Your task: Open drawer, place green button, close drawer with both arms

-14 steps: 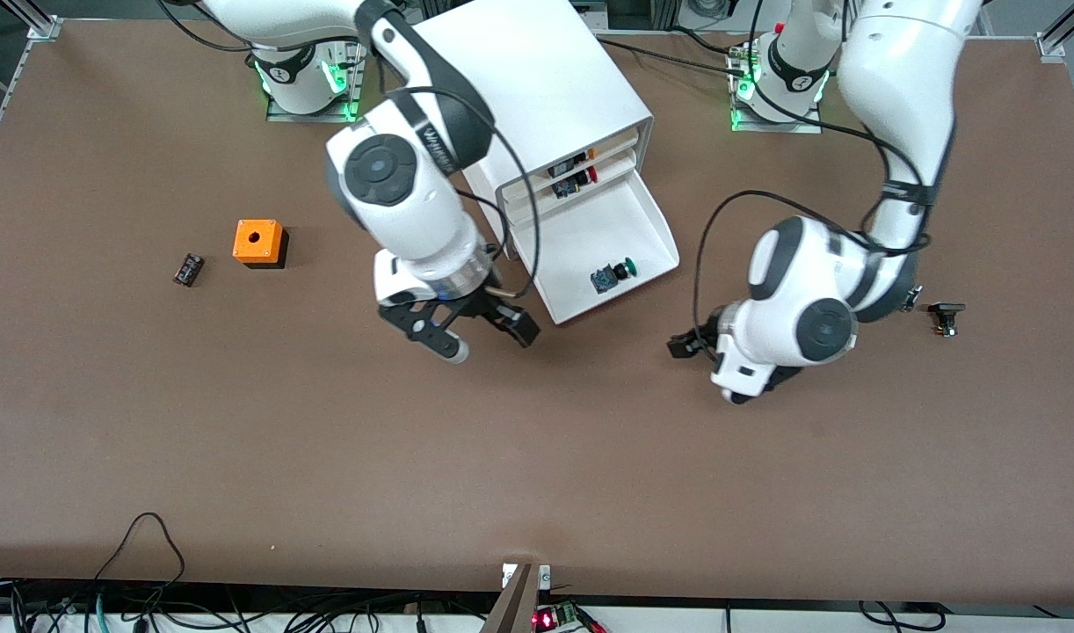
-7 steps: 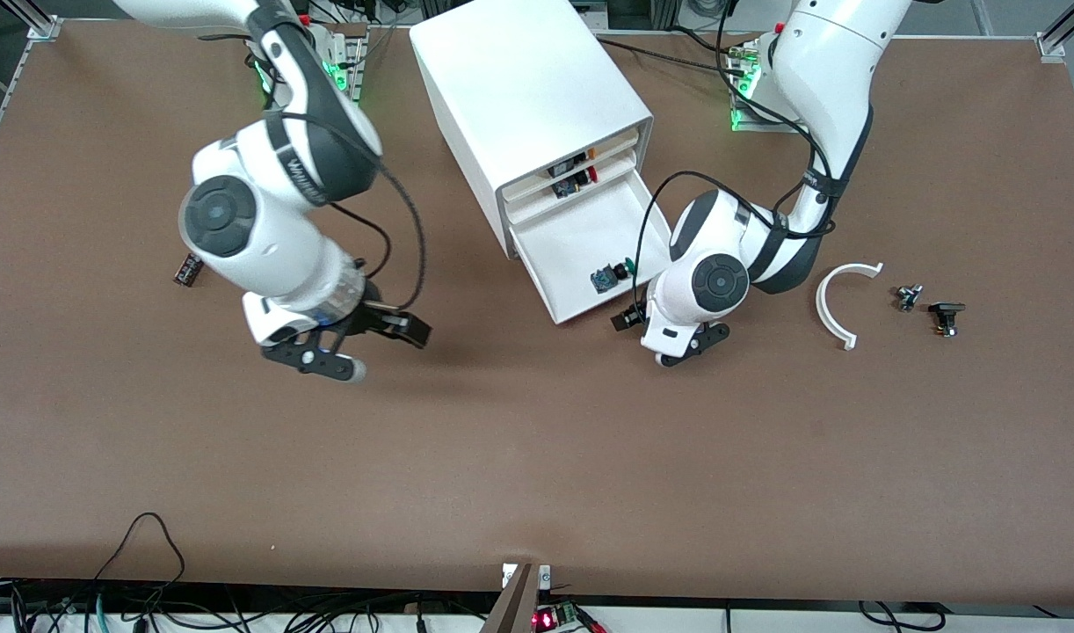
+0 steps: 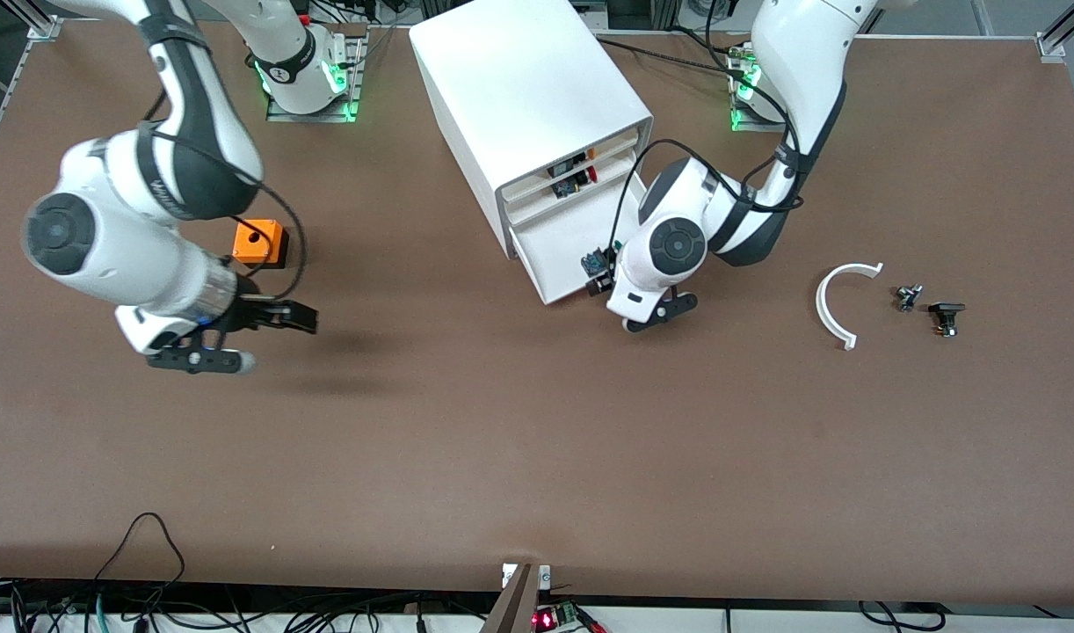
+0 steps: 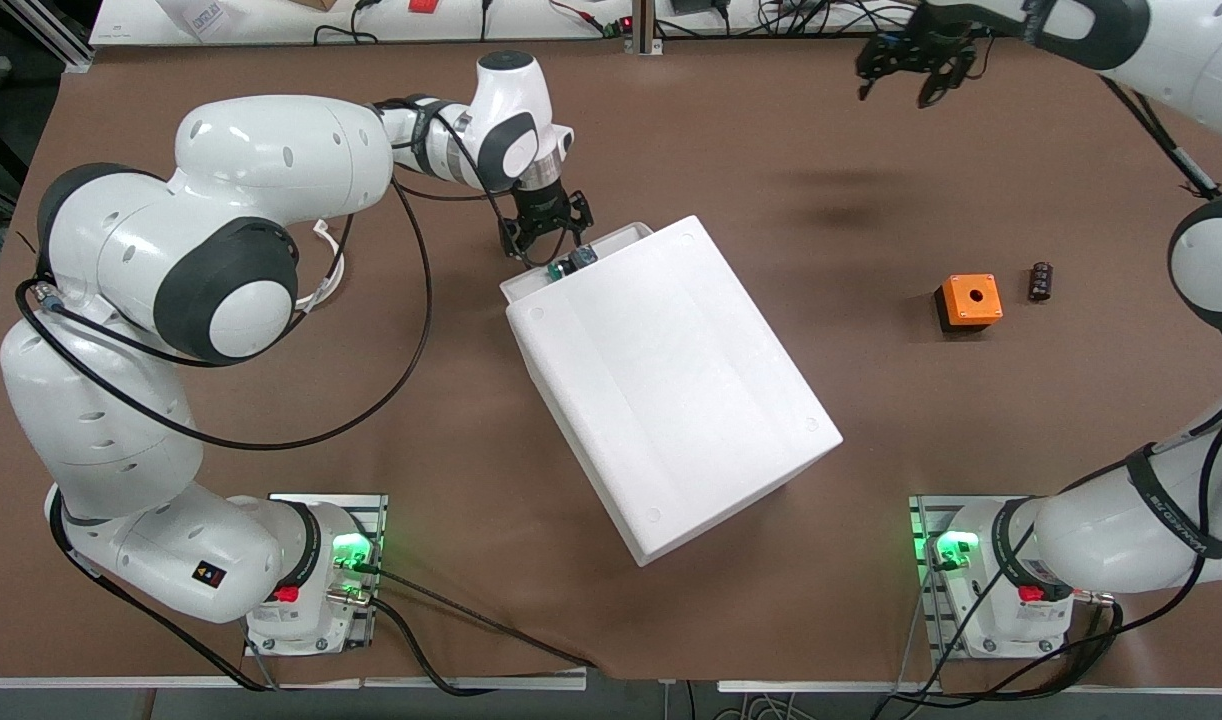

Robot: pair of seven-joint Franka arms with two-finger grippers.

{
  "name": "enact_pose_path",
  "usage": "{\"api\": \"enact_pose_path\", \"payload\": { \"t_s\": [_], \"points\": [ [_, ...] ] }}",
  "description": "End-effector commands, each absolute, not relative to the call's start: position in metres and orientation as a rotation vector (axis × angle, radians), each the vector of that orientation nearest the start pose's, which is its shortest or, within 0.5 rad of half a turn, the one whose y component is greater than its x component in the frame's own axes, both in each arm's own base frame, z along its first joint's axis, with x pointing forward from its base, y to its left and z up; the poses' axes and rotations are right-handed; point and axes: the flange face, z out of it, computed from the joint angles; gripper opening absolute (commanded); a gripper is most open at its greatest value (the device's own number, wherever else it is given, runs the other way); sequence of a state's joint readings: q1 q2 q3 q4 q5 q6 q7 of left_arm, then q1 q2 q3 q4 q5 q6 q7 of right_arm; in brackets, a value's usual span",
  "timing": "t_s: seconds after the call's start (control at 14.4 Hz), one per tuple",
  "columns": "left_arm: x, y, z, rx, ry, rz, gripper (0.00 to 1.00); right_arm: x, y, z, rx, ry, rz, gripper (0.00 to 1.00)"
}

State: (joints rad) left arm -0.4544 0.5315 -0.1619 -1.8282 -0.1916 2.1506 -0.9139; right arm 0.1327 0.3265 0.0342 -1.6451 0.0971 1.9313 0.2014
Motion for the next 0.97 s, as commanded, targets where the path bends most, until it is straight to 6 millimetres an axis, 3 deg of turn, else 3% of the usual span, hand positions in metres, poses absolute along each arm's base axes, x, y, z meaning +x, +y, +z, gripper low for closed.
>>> {"api": "enact_pose_path", "payload": {
  "t_s": [0.0,0.14,0.49,0.69,0.9],
  "points": [
    [0.482,-0.384,0.240,-3.037,-0.684,0.473,1.00,0.618,0.083,0.454,-3.088,0.077,0.074,1.00],
    [0.467,-0.397,0.244,-3.021,-0.710,0.492,1.00,0.606,0.076,0.489,-3.169,0.001,0.019,1.00],
    [0.437,-0.421,0.247,-3.020,-0.656,0.533,1.00,0.570,0.067,0.545,-3.168,-0.043,-0.105,1.00],
    [0.427,-0.426,0.245,-3.013,-0.642,0.545,1.00,0.549,0.057,0.564,-3.164,-0.023,-0.136,1.00],
    [0.426,-0.428,0.248,-3.021,-0.639,0.547,1.00,0.555,0.059,0.574,-3.161,-0.022,-0.163,1.00]
  ]
}}
